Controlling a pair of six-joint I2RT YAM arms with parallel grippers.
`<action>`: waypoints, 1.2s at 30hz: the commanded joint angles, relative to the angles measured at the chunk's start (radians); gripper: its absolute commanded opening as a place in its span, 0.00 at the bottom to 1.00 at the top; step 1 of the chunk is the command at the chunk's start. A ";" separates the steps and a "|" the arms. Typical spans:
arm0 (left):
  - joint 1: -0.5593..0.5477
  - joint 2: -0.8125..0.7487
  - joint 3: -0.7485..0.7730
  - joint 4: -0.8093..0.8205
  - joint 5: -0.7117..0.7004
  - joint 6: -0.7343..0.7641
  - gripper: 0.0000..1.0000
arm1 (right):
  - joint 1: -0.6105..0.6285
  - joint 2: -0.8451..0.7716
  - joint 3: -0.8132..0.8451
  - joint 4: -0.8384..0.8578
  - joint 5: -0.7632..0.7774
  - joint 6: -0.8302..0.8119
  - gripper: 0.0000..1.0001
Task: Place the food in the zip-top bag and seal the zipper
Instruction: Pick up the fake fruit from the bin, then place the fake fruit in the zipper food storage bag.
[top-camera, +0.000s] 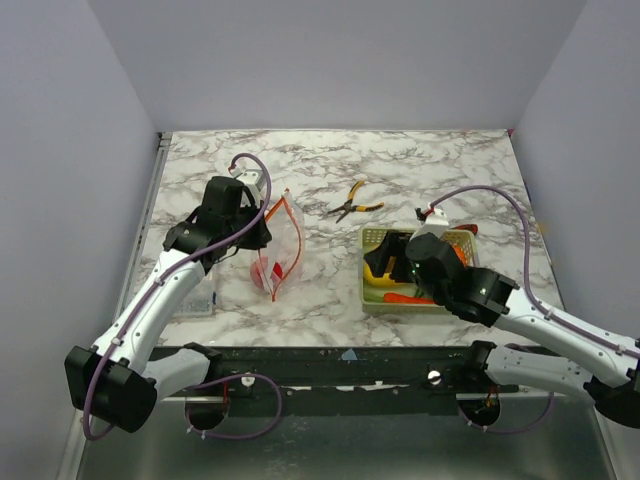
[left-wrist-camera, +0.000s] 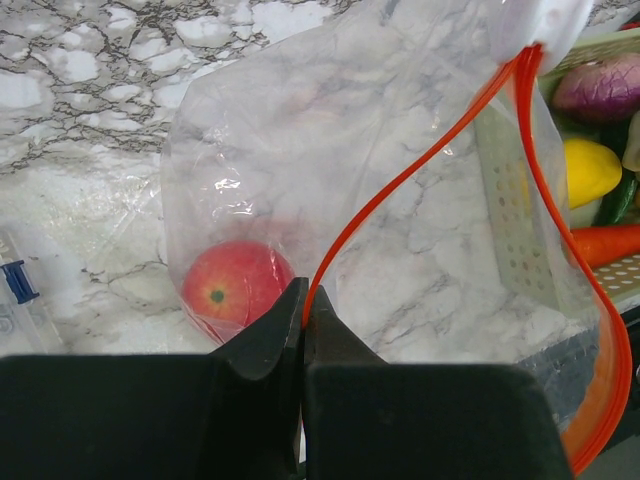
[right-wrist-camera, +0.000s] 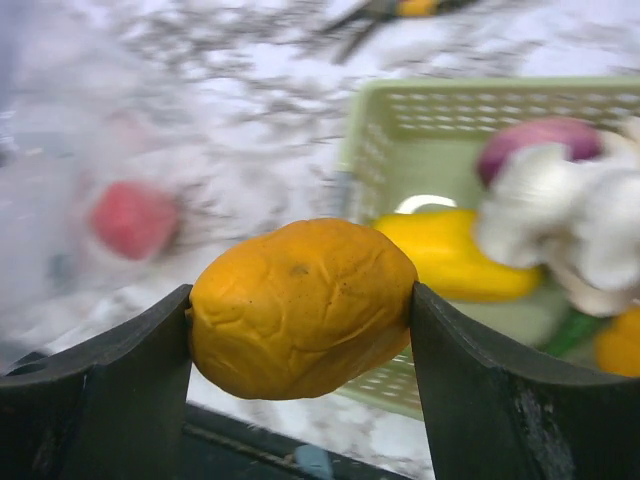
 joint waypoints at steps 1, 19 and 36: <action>-0.003 -0.022 -0.009 0.016 0.023 0.012 0.00 | 0.000 -0.055 -0.064 0.442 -0.403 -0.163 0.07; -0.002 -0.047 -0.020 0.027 0.041 0.011 0.00 | 0.009 0.415 0.130 1.075 -0.919 -0.113 0.07; 0.007 -0.091 -0.034 0.049 0.039 -0.001 0.00 | 0.083 0.494 0.236 0.683 -0.222 -0.144 0.25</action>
